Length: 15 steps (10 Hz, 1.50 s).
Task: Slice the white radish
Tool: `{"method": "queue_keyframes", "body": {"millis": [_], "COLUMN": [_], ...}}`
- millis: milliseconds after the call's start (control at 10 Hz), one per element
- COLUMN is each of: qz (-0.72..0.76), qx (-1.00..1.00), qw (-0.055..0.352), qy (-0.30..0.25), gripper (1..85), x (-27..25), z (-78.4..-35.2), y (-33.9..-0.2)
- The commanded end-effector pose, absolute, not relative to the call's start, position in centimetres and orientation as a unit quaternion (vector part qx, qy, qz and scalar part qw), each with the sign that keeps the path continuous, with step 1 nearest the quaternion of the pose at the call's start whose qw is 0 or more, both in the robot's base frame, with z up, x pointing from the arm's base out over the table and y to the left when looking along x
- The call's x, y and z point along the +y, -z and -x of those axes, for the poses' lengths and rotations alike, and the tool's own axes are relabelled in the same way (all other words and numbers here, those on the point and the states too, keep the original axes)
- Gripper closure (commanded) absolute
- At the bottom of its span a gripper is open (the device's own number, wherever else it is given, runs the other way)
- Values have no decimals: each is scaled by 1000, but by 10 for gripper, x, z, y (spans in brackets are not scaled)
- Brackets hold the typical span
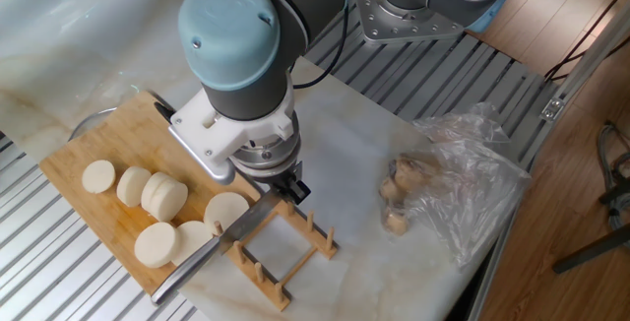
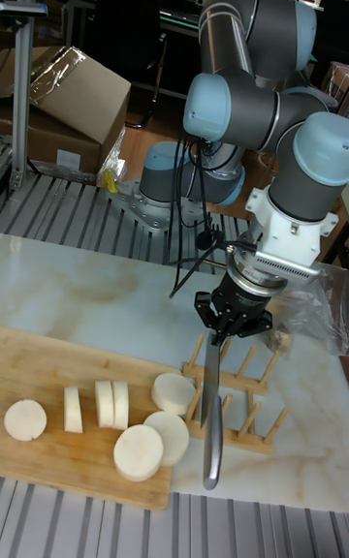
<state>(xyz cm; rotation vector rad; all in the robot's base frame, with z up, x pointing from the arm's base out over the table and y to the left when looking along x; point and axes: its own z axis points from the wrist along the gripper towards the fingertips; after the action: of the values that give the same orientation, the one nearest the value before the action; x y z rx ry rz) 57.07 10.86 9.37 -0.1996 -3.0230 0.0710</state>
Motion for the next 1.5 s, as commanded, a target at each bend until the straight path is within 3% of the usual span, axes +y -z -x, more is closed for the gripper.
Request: {"method": "queue_keyframes", "body": {"millis": [0, 300, 400, 800, 1100, 1400], "qz": [68, 70, 66, 62, 61, 62], "qx": [-995, -996, -996, -997, -997, -997], "qw": [60, 49, 47, 42, 40, 39], "qy": [-33, -34, -33, -29, -25, 2], "gripper": [843, 817, 763, 680, 670, 660], "x": [103, 103, 103, 105, 107, 119], "z": [-569, -576, -577, -580, -582, -592], "y": [-92, -88, -87, -86, -88, -117]}}
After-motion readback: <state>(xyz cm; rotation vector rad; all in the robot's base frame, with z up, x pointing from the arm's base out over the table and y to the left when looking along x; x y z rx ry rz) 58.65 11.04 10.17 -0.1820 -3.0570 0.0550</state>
